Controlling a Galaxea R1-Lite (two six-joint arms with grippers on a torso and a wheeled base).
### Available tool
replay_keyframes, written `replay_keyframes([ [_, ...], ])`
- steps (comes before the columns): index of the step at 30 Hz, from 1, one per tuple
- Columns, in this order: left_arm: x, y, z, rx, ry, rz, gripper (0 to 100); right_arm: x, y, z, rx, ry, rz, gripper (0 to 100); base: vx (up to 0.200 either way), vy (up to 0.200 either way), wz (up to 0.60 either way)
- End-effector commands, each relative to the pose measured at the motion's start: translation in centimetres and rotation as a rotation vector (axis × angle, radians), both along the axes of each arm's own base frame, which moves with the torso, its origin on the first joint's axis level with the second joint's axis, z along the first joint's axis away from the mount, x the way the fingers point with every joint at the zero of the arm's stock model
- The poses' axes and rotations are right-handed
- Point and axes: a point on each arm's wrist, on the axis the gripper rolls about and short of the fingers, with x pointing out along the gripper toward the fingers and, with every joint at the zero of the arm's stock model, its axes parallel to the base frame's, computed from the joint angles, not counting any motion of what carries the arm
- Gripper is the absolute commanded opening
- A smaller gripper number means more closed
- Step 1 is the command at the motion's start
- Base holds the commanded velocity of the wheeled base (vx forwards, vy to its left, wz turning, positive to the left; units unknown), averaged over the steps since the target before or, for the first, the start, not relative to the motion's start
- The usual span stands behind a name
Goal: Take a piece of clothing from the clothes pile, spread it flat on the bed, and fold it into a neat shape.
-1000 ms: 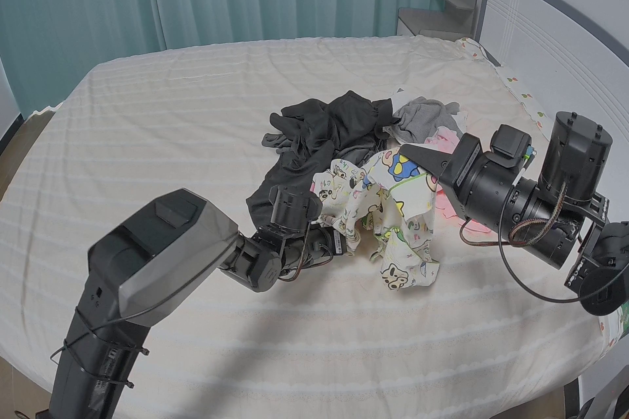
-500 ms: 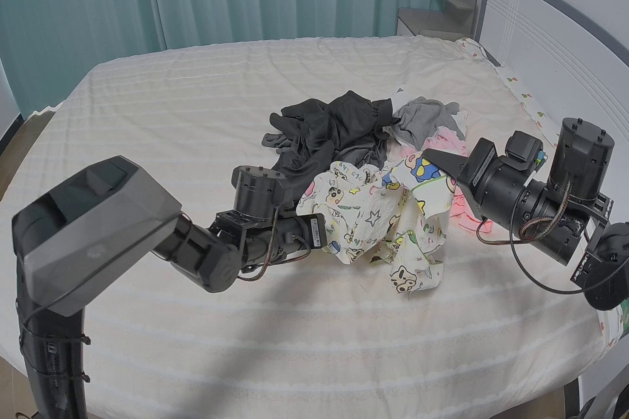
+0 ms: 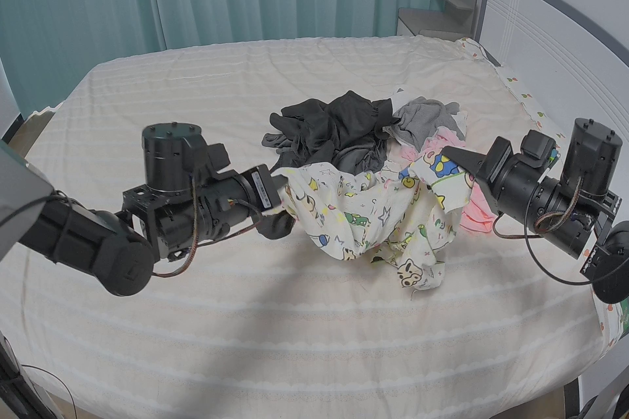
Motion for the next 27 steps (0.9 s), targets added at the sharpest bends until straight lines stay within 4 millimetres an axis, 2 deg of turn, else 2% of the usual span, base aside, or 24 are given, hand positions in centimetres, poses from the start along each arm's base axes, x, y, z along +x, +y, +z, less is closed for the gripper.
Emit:
replay_keyframes([
  [1,-2.0,1.3,4.2,-0.061,-0.109,0.031,0,-0.6,-0.7,2.2,0.02,-0.08,-0.003,0,0.0,0.0,0.0],
  [4,-2.3,1.5,4.7,-0.067,-0.125,0.041,0,-0.7,-0.8,2.7,0.017,-0.103,-0.003,0,0.0,0.0,0.0],
  [5,-2.8,1.8,5.6,-0.078,-0.149,0.063,0,-0.8,-0.9,3.8,0.025,-0.145,-0.007,0,0.0,0.0,0.0],
  [10,-3.8,2.5,7.5,-0.109,-0.219,0.124,0,-0.9,-1.2,6.4,0.051,-0.239,-0.021,0,0.0,0.0,0.0],
  [13,-4.1,2.7,7.9,-0.12,-0.239,0.128,0,-0.9,-1.2,6.9,0.051,-0.259,-0.022,0,0.0,0.0,0.0],
  [20,-5.4,3.4,10.1,-0.163,-0.317,0.136,0,-0.6,-1.6,11.1,0.088,-0.372,-0.046,0,0.0,0.0,0.0],
  [24,-6.7,4.0,10.9,-0.169,-0.347,0.143,0,-1.5,-2.0,11.7,0.093,-0.378,-0.046,0,0.0,0.0,0.0],
  [26,-7.5,4.4,10.8,-0.163,-0.348,0.153,0,-2.1,-2.2,11.4,0.088,-0.369,-0.041,0,0.0,0.0,0.0],
  [27,-8.1,4.6,10.4,-0.155,-0.337,0.153,0,-2.4,-2.3,10.7,0.076,-0.349,-0.039,0,0.0,0.0,0.0],
])
